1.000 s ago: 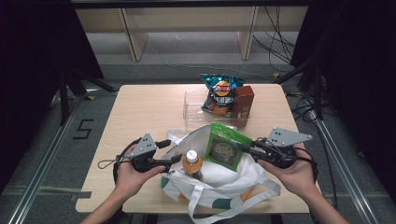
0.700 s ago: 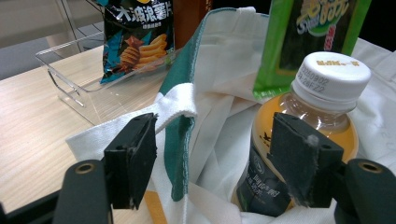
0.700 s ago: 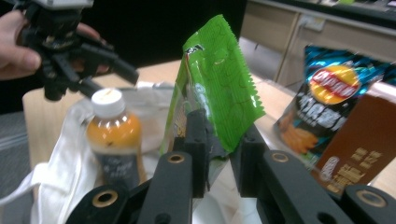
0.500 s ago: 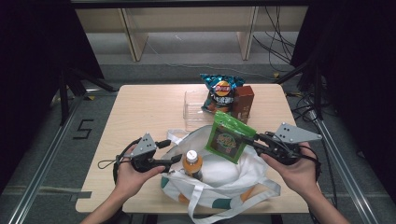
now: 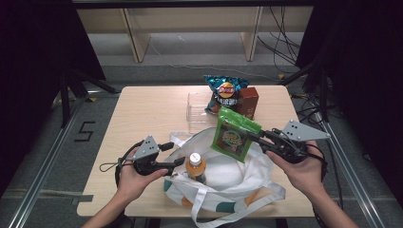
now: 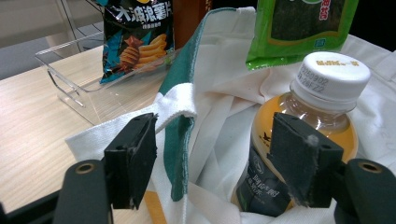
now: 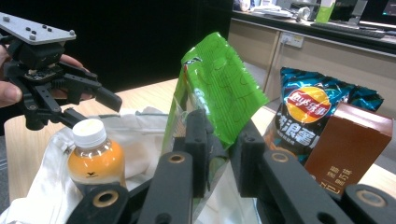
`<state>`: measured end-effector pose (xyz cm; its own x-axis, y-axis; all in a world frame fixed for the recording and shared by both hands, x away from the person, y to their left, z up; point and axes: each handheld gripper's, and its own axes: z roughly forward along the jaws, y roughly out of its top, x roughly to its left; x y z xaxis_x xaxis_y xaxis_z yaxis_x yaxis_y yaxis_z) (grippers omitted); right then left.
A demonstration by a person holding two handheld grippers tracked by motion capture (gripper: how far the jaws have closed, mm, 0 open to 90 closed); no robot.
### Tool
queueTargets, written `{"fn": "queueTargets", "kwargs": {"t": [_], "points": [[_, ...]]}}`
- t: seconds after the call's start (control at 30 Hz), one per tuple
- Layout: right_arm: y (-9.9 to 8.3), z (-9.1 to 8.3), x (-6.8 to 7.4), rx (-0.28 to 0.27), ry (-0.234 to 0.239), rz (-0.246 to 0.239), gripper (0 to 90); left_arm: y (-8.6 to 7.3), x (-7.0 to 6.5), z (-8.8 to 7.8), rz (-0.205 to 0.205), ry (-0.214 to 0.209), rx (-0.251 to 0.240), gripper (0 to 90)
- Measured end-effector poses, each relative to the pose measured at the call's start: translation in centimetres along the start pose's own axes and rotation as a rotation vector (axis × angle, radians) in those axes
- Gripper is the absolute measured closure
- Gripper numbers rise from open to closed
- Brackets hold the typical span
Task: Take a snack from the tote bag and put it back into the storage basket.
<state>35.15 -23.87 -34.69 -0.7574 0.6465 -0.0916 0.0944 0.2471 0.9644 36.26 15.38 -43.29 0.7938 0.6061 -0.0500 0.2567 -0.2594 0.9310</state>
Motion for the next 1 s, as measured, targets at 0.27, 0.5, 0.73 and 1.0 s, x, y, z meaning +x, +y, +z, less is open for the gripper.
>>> {"fn": "queueTargets", "kwargs": {"t": [0.27,0.5,0.73,1.0], "points": [[0.38,0.1,-0.26,-0.009,-0.009,0.006,79.7,0.01,-0.03,0.0,0.0,0.005,0.003,31.2],[0.43,0.27,-0.41,-0.017,-0.009,0.022,79.7,0.0,0.01,-0.03,-0.007,0.005,0.004,31.2],[0.67,0.43,-0.63,-0.024,-0.008,0.018,79.7,-0.03,0.06,-0.04,-0.007,0.005,0.003,31.2],[0.93,0.58,-0.85,-0.037,-0.017,0.012,79.7,-0.03,0.03,-0.04,-0.009,0.005,0.003,31.3]]}}
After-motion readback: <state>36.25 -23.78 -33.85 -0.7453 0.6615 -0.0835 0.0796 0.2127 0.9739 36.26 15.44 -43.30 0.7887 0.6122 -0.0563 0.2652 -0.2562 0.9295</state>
